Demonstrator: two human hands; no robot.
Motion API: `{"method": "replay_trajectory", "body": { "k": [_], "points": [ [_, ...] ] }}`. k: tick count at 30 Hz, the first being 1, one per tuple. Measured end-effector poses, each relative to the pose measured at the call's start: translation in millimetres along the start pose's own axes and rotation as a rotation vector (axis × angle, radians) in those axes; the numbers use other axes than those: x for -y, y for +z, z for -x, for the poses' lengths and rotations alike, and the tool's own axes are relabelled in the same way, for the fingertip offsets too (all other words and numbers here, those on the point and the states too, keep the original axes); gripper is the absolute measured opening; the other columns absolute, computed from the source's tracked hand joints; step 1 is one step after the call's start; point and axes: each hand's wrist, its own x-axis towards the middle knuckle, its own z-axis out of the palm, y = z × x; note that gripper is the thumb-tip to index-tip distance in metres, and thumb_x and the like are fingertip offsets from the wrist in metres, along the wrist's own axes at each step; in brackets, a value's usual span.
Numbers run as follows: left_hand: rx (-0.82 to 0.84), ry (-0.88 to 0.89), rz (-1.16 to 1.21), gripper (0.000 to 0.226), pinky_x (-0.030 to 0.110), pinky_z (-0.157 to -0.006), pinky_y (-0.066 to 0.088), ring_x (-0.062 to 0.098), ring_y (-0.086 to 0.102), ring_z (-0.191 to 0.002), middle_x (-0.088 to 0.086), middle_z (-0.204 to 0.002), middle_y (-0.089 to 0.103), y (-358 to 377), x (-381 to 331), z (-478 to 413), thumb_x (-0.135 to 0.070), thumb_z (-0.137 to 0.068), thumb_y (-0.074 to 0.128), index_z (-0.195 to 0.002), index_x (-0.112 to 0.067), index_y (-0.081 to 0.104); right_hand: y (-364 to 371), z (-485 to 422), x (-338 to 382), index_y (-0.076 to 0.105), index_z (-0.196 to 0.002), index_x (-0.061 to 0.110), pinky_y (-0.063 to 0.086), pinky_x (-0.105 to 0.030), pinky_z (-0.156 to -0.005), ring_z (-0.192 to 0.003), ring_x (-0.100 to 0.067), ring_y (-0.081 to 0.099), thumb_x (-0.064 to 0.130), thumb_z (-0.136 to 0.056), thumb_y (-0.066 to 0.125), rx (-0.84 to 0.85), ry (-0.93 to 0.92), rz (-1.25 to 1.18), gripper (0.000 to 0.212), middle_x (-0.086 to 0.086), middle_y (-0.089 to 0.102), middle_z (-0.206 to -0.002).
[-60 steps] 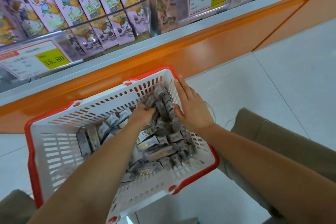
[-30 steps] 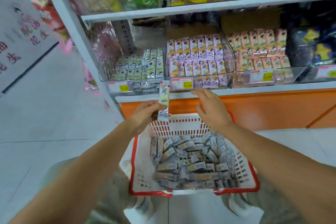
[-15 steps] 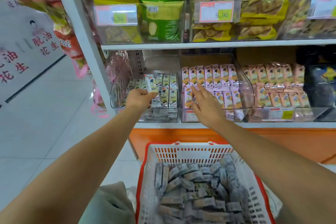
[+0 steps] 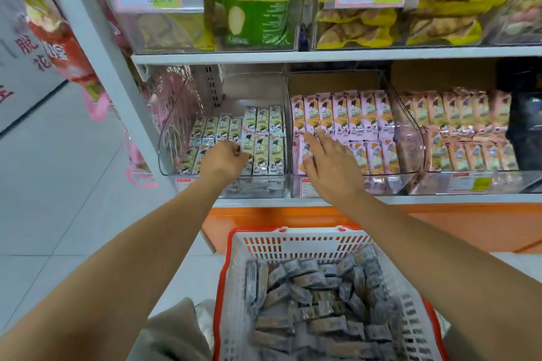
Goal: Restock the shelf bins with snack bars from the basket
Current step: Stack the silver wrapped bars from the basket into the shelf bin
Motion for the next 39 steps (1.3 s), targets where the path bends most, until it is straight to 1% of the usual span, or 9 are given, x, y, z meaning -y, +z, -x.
{"method": "replay_trajectory", "body": {
  "k": [5,10,13,15,20,24,28,34,39],
  "points": [
    [0.010,0.037,-0.120,0.040,0.027,-0.050,0.031,0.020,0.037,-0.052,0.004,-0.055,0.038,0.1,2.4,2.2,-0.023,-0.096,0.054,-0.060,-0.013,0.038,1.2,1.4,0.3,0.024,-0.153,0.021,0.027,-0.045,-0.116,-0.144,-0.026,0.030,0.048,-0.091,0.001,0.006,0.003,0.010,0.072,-0.008,0.028,-0.158],
    [0.090,0.080,-0.179,0.040,0.040,-0.079,0.044,0.037,0.054,-0.098,0.022,-0.082,0.056,-3.8,1.8,9.6,-0.026,-0.099,0.045,-0.063,-0.010,0.041,1.7,2.6,-1.9,0.021,-0.154,0.020,0.024,-0.044,-0.118,-0.145,-0.025,0.027,0.044,-0.096,0.010,0.015,-0.007,-0.013,0.064,-0.008,0.027,-0.158],
    [0.044,0.098,-0.155,0.030,0.038,-0.087,0.039,0.037,0.045,-0.118,0.022,-0.111,0.054,-5.5,-0.1,21.5,-0.025,-0.100,0.042,-0.099,-0.002,0.060,-0.4,3.3,-3.3,0.016,-0.155,0.018,0.021,-0.044,-0.119,-0.146,-0.025,0.024,0.043,-0.100,0.015,0.021,-0.024,-0.036,0.060,-0.009,0.024,-0.159],
    [-0.073,0.165,-0.116,0.036,0.037,-0.098,0.038,0.036,0.043,-0.124,0.020,-0.129,0.048,-5.5,-0.4,31.0,-0.023,-0.100,0.045,-0.129,-0.005,0.056,-3.2,6.3,-5.2,0.014,-0.155,0.014,0.019,-0.044,-0.120,-0.147,-0.024,0.021,0.040,-0.103,0.024,0.005,-0.051,-0.080,0.059,-0.009,0.022,-0.160],
    [-0.384,0.444,0.008,0.028,0.038,-0.092,0.042,0.027,0.050,-0.110,0.010,-0.116,0.053,9.5,-5.2,61.6,-0.010,-0.092,0.049,-0.118,-0.012,0.060,-16.9,44.0,-21.1,0.029,-0.151,0.013,0.022,-0.040,-0.116,-0.140,-0.022,0.032,0.025,-0.102,0.037,-0.130,-0.154,-0.226,0.050,-0.007,0.036,-0.153],
    [-0.393,0.578,0.052,0.024,0.035,-0.078,0.039,0.025,0.048,-0.096,0.008,-0.103,0.051,49.4,-13.3,90.1,-0.007,-0.087,0.050,-0.109,-0.009,0.058,-17.9,93.1,-46.7,0.046,-0.138,0.012,0.026,-0.037,-0.108,-0.127,-0.021,0.042,0.013,-0.095,0.043,-0.228,-0.170,-0.237,0.043,-0.007,0.052,-0.135],
    [-0.194,0.533,0.067,0.020,0.031,-0.072,0.039,0.018,0.047,-0.089,0.000,-0.094,0.052,108.2,-8.7,115.3,-0.007,-0.088,0.052,-0.103,-0.015,0.062,-0.5,144.3,-80.4,0.050,-0.134,0.011,0.029,-0.036,-0.101,-0.119,-0.021,0.044,0.016,-0.094,0.040,-0.193,-0.084,-0.171,0.041,-0.008,0.054,-0.128],
    [0.509,0.280,-0.116,0.018,0.036,-0.079,0.051,0.025,0.061,-0.086,0.005,-0.096,0.065,200.5,13.5,149.6,-0.022,-0.100,0.048,-0.097,-0.015,0.065,54.5,212.7,-119.9,0.035,-0.146,0.014,0.032,-0.043,-0.105,-0.129,-0.031,0.039,0.021,-0.097,0.045,0.161,0.227,-0.052,0.051,-0.012,0.041,-0.144],
    [0.747,0.090,-0.147,0.028,0.028,-0.084,0.043,0.022,0.055,-0.104,0.009,-0.133,0.054,253.8,25.2,160.1,-0.024,-0.102,0.044,-0.127,-0.014,0.053,88.2,237.5,-138.2,0.016,-0.154,0.015,0.024,-0.041,-0.114,-0.144,-0.027,0.020,0.027,-0.101,0.038,0.365,0.305,-0.071,0.059,-0.011,0.013,-0.160]
  ]
}}
